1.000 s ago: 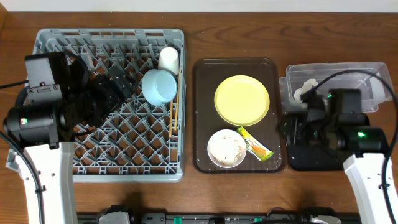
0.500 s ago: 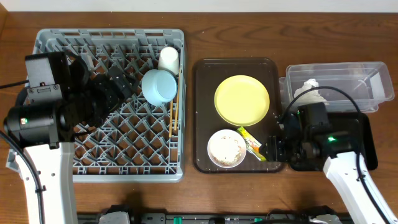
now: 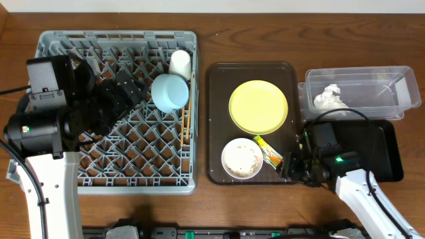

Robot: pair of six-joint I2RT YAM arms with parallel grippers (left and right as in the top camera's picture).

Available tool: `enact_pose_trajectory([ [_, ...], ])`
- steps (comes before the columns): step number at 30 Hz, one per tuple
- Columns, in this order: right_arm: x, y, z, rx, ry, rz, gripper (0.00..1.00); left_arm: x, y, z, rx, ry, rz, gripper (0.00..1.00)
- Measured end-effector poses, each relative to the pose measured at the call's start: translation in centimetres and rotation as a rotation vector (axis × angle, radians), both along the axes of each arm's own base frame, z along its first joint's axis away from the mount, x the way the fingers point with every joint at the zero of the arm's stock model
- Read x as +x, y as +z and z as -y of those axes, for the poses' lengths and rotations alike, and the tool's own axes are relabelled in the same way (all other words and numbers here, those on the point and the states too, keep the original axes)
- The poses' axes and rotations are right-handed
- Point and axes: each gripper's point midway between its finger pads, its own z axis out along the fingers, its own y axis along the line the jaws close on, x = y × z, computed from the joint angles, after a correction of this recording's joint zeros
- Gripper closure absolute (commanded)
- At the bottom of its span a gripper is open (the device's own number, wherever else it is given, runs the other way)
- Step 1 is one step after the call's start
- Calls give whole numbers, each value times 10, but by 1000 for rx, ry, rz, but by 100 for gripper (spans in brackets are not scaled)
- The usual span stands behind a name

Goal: Sort waste into correct bins and load items into the dishwasher rack
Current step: 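Lower the right gripper onto the yellow Pandan wrapper and grasp it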

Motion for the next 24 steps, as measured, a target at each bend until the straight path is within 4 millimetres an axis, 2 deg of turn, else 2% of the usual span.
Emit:
enact_pose_trajectory([
  [10, 9, -7, 0, -46, -121, 31, 44, 0, 0, 0, 0, 0, 0, 6],
  [13, 15, -6, 1, -59, -138, 54, 47, 0, 0, 0, 0, 0, 0, 5],
  [17, 17, -6, 4, -75, -156, 61, 60, 0, 0, 0, 0, 0, 0, 5],
  [24, 9, -10, 9, -96, -166, 28, 59, 0, 0, 0, 0, 0, 0, 5],
])
